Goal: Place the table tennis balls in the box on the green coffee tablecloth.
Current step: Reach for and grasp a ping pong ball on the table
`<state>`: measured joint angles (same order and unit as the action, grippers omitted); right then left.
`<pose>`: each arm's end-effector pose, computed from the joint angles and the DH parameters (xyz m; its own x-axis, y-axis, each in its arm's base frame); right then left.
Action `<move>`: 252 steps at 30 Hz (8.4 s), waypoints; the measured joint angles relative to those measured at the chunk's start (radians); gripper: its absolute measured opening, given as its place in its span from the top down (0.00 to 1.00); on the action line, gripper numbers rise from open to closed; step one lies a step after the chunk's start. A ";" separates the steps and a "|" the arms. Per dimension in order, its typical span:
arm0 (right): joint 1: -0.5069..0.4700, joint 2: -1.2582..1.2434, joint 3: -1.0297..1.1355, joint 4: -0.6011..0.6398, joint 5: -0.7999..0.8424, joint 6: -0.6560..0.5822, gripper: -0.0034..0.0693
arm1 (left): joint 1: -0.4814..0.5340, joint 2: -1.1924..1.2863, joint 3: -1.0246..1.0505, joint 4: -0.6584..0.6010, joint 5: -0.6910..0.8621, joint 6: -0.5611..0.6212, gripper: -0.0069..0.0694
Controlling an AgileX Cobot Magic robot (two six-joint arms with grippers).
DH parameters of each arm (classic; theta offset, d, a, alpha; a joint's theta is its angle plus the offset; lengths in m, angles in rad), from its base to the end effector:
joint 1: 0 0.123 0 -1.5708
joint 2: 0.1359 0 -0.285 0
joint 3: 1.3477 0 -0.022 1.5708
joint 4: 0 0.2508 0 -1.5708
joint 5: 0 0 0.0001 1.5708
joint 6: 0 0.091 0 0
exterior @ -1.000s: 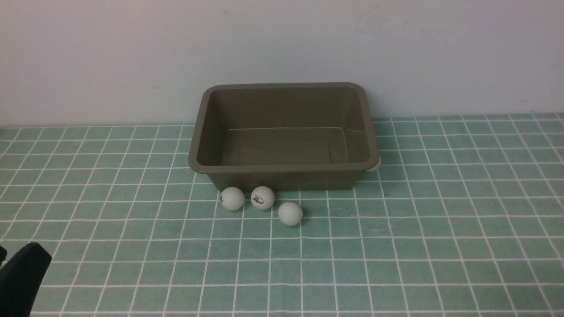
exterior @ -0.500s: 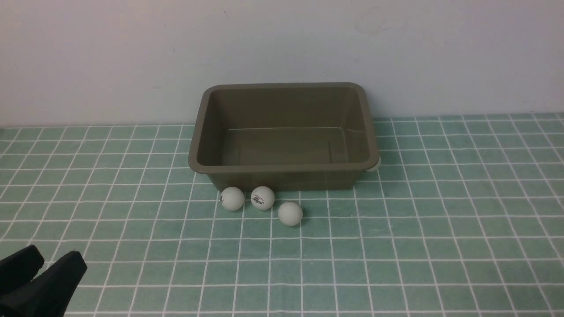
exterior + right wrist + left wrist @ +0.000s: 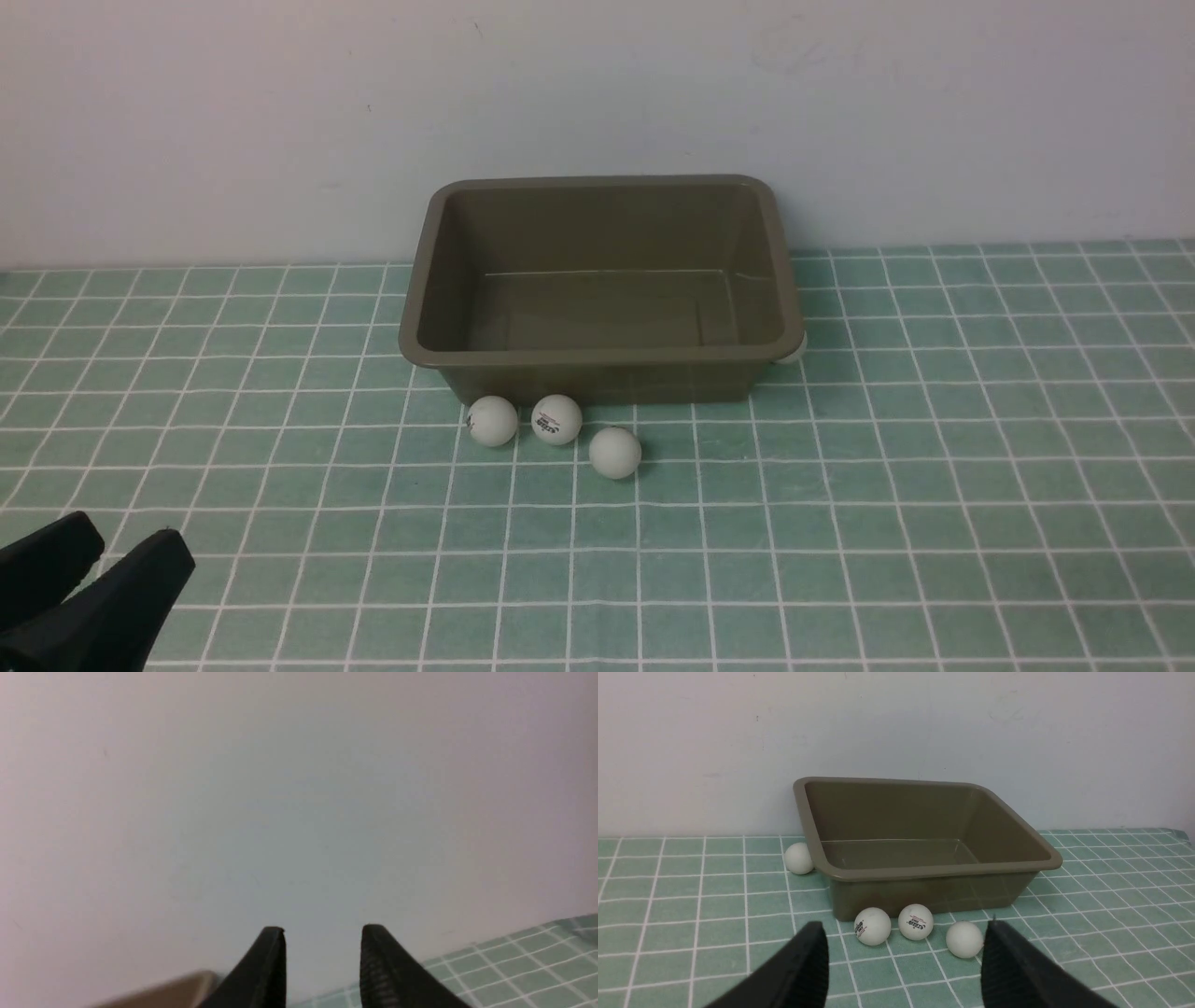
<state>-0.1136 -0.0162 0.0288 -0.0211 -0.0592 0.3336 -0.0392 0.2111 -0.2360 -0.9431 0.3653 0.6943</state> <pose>0.0554 -0.0062 0.2097 0.1606 0.2911 -0.9431 0.0660 0.9502 0.3046 0.0642 -0.0289 0.2603 -0.1756 -0.1985 -0.9642 0.2939 0.9242 -0.2438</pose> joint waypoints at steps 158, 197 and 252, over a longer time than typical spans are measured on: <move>0.000 1.600 -1.239 0.805 0.999 -1.226 0.62 | 0.000 0.000 0.000 -0.041 0.136 0.091 0.38; 0.179 2.118 -1.387 1.275 0.761 -2.164 0.34 | 0.000 0.000 0.000 -0.041 0.151 0.093 0.38; 0.197 2.265 -1.401 1.710 0.733 -2.710 0.47 | 0.000 0.000 0.000 -0.041 0.153 0.098 0.38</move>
<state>0.0830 2.2488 -1.3720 1.6885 0.6736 -2.3765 -0.0392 0.2114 -0.2360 -0.9844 0.5182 0.7920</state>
